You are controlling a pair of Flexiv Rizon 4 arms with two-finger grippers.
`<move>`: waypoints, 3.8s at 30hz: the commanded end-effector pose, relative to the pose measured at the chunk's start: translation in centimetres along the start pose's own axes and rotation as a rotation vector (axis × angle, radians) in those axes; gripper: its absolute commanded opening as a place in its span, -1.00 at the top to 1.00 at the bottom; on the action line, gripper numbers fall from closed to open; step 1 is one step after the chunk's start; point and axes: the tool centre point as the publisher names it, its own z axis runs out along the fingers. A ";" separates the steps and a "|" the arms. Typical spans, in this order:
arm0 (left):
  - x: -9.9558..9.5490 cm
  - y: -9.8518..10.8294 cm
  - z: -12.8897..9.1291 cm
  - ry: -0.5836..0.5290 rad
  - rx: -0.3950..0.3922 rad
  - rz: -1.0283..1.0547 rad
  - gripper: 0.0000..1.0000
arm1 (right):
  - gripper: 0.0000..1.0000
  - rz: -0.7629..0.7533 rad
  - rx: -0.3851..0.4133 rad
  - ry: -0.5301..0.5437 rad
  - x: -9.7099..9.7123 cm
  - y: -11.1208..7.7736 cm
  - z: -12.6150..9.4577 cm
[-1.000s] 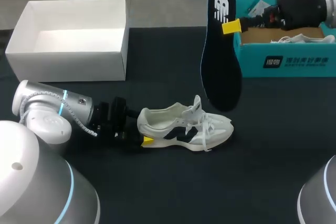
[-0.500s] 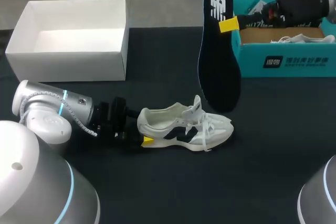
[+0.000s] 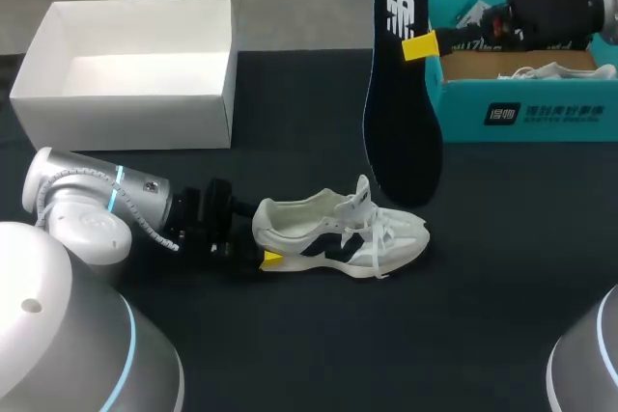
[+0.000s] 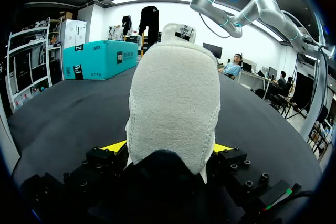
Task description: Take the shoe out of the shoebox, open the shoe tongue, remove and reinsert the insole, then place the shoe into the shoebox
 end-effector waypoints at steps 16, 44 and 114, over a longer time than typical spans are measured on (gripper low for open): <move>0.0 0.3 0.2 -0.001 0.000 0.000 -1.00 | 1.00 0.002 0.003 -0.001 -0.1 0.1 0.2; -1.0 0.1 -2.0 0.048 -0.113 -0.031 -1.00 | 1.00 0.002 0.003 -0.001 -0.1 0.1 0.2; -1.0 -6.4 -7.4 0.002 -0.947 0.080 -1.00 | 1.00 0.002 0.003 -0.001 -0.1 0.1 0.2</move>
